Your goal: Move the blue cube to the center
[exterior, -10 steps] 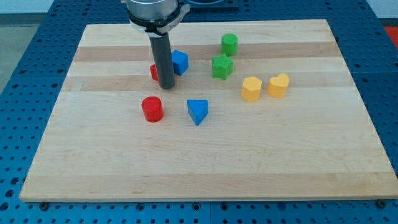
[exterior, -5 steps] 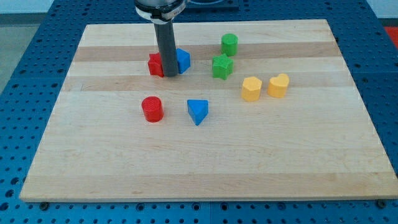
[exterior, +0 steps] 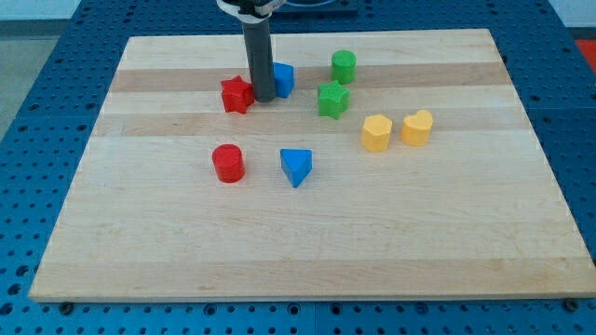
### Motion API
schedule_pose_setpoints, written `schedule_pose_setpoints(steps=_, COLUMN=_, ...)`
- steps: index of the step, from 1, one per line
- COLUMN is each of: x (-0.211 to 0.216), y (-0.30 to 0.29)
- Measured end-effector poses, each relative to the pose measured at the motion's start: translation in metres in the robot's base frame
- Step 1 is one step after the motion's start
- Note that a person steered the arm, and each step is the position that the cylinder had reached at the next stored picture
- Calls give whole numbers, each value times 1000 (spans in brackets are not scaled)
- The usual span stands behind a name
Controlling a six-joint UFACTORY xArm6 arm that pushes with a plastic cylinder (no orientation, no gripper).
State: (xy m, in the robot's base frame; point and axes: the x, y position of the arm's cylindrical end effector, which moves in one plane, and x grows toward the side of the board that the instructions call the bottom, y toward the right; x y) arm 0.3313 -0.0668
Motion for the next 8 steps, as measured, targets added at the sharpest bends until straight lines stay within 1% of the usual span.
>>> schedule_pose_setpoints(steps=2, x=-5, y=6)
schedule_pose_setpoints(steps=3, x=-15, y=1)
schedule_pose_setpoints(steps=4, x=-23, y=-6)
schedule_pose_setpoints(steps=5, x=-32, y=-26)
schedule_pose_setpoints(steps=6, x=-35, y=-46)
schedule_pose_setpoints(steps=8, x=-28, y=-56)
